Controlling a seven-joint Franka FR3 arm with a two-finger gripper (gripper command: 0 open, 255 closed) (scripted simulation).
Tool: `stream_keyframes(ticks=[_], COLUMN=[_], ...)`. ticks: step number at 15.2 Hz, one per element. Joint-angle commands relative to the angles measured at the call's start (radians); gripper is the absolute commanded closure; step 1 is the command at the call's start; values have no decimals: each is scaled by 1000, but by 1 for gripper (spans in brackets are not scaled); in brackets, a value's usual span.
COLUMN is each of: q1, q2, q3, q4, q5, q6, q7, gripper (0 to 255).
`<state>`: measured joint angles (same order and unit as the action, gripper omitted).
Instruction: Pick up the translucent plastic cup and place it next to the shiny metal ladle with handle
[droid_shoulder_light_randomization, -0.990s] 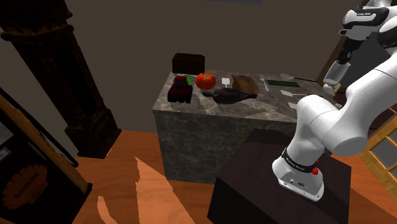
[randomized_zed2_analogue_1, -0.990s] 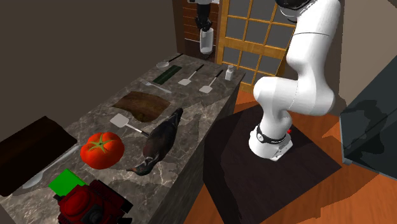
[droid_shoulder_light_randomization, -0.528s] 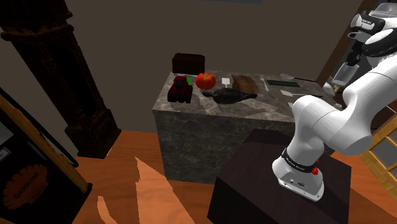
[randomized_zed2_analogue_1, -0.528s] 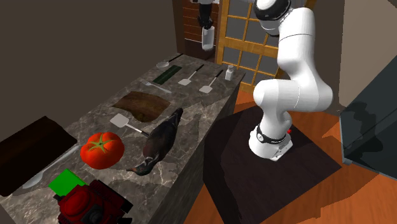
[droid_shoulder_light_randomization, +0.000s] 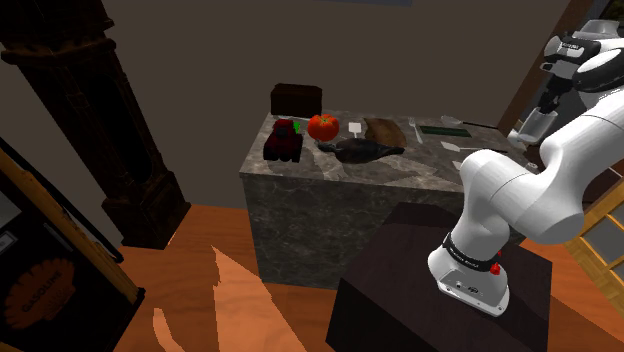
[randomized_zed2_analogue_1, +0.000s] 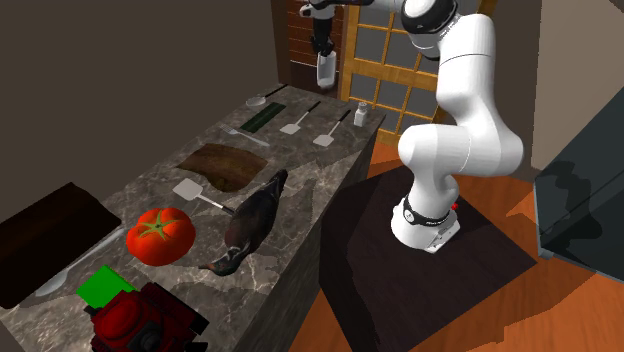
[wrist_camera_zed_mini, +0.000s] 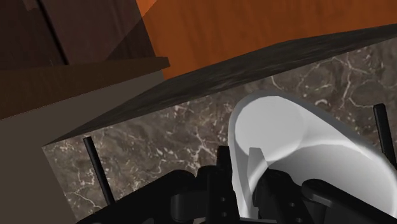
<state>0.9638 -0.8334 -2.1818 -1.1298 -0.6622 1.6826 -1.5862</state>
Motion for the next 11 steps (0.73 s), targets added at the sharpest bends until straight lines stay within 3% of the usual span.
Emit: stream_keyframes(ticks=[1, 11], q1=[-9, -32], q2=[-4, -32], q3=[-2, -17], q4=[-26, -113], q5=[-4, -28], q6=[25, 119], q7=[6, 31], gripper=[255, 255])
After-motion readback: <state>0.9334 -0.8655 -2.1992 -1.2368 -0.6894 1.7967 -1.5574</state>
